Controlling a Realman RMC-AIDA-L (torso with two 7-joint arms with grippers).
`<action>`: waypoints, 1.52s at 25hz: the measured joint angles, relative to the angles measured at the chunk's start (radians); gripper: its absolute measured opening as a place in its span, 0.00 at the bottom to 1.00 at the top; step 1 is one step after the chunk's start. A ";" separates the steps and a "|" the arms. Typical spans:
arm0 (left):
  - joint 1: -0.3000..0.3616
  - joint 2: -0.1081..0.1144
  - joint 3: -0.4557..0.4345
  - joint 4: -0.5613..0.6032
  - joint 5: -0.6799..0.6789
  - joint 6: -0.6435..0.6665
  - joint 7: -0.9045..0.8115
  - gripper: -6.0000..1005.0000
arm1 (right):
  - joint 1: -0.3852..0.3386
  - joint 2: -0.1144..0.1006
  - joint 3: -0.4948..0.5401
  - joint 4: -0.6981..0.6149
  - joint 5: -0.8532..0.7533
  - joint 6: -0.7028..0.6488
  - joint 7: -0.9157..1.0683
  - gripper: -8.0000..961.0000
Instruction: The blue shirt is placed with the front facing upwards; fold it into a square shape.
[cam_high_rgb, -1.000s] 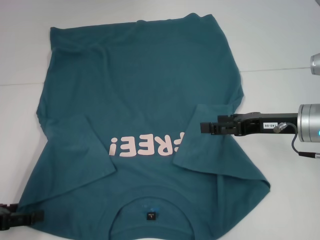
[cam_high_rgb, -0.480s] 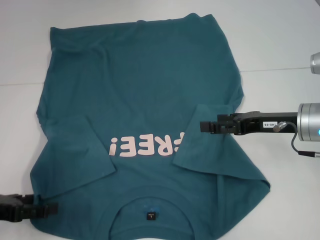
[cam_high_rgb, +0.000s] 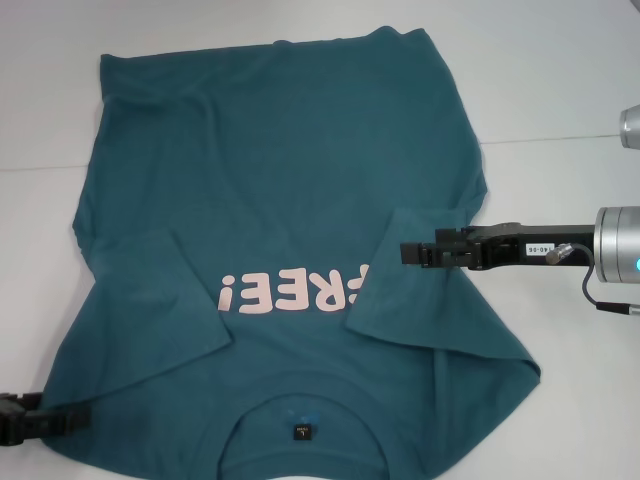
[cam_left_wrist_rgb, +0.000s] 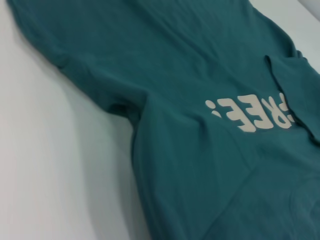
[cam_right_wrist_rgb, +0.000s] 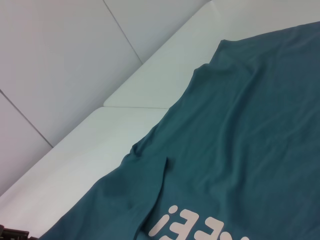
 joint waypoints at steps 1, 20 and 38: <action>0.002 0.000 -0.003 0.000 0.003 -0.001 0.000 0.83 | 0.000 0.000 0.000 0.000 0.000 0.000 0.000 0.98; 0.006 -0.005 0.003 -0.002 0.025 0.007 -0.001 0.83 | 0.001 0.000 0.003 -0.002 0.000 -0.001 0.002 0.98; 0.002 -0.005 0.010 -0.002 0.031 0.001 -0.010 0.82 | 0.002 0.000 0.003 -0.002 0.000 0.000 0.000 0.98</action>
